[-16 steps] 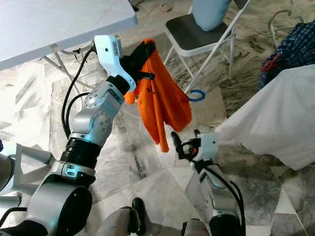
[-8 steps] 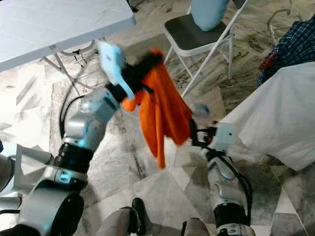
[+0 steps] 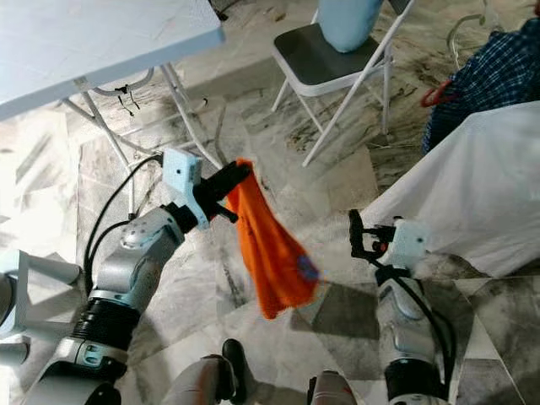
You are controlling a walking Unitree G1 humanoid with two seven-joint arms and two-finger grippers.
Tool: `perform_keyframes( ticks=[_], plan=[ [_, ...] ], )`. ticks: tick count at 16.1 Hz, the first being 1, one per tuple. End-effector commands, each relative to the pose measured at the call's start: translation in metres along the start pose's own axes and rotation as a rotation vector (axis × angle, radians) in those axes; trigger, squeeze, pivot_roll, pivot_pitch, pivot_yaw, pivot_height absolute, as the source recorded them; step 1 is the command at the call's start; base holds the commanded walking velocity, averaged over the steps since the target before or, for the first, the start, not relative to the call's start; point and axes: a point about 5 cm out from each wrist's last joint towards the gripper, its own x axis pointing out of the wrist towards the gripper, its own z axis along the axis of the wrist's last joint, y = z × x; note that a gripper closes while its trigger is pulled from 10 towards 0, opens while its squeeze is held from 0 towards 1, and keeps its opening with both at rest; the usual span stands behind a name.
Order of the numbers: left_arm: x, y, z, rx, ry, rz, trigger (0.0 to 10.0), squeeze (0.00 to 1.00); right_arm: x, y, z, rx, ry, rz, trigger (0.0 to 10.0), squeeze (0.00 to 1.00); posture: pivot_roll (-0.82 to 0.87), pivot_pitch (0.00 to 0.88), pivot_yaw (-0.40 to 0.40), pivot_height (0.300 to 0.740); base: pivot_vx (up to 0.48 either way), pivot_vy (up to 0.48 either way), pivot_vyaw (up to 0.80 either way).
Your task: Hang hanger
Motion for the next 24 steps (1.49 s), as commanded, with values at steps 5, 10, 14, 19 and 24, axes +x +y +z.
perform_keyframes(
  ticks=[5, 10, 14, 19, 24],
  plan=[
    [0.010, -0.005, 0.033, 0.034, -0.130, 0.007, 4.8, 0.00, -0.009, 0.014, -0.011, 0.053, 0.073, 0.186, 10.0, 0.00, -0.06, 0.217, 0.107, 0.740, 0.000, 0.000, 0.00],
    [0.019, -0.010, 0.047, 0.037, -0.164, -0.011, 5.1, 0.00, -0.016, 0.030, -0.005, 0.145, 0.062, 0.366, 10.0, 0.00, -0.07, 0.224, 0.122, 0.740, 0.000, 0.000, 0.00],
    [0.024, -0.013, 0.054, 0.039, -0.177, -0.032, 5.5, 0.00, -0.026, 0.037, 0.000, 0.181, 0.066, 0.500, 10.0, 0.00, -0.07, 0.229, 0.136, 0.740, 0.000, 0.000, 0.00],
    [0.028, -0.014, 0.066, 0.045, -0.203, -0.051, 5.6, 0.00, -0.032, 0.037, -0.004, 0.091, 0.103, 0.507, 10.0, 0.00, -0.07, 0.227, 0.146, 0.740, 0.000, 0.000, 0.00],
    [0.029, -0.015, 0.078, 0.050, -0.233, -0.072, 5.6, 0.00, -0.027, 0.033, -0.005, 0.019, 0.086, 0.429, 10.0, 0.00, -0.06, 0.224, 0.153, 0.740, 0.000, 0.000, 0.00]
  ],
)
